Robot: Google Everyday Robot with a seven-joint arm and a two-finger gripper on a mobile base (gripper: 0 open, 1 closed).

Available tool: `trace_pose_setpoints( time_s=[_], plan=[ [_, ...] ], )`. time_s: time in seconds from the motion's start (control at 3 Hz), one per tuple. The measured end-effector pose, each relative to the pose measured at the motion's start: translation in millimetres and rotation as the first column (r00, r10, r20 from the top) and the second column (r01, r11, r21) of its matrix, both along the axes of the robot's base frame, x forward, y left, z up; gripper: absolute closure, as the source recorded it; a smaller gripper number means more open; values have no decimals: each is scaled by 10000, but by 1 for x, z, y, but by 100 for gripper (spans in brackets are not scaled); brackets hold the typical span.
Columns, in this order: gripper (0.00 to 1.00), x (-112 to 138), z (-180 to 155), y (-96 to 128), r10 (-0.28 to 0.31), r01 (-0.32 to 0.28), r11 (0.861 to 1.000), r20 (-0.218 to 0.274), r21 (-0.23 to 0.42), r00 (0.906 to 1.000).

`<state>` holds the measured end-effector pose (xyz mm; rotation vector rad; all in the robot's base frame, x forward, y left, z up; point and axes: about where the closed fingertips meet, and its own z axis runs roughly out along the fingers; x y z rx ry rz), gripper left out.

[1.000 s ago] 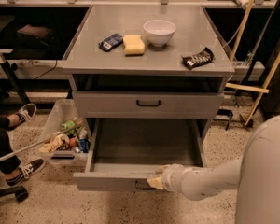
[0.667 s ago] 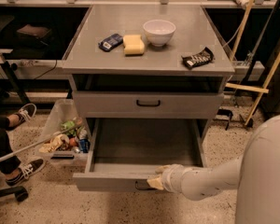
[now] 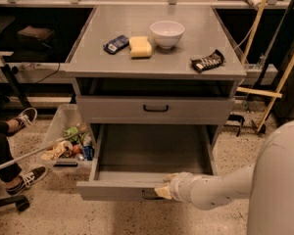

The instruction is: Open middle drawer

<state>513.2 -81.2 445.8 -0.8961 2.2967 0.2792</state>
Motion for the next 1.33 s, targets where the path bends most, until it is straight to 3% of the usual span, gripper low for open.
trace_pose_setpoints(
  time_s=[0.67,1.0,1.33],
  plan=[
    [12,0,0,0,1,-1,10000,0,0,10000],
    [0,0,0,0,1,-1,10000,0,0,10000],
    [0,0,0,0,1,-1,10000,0,0,10000]
  ],
)
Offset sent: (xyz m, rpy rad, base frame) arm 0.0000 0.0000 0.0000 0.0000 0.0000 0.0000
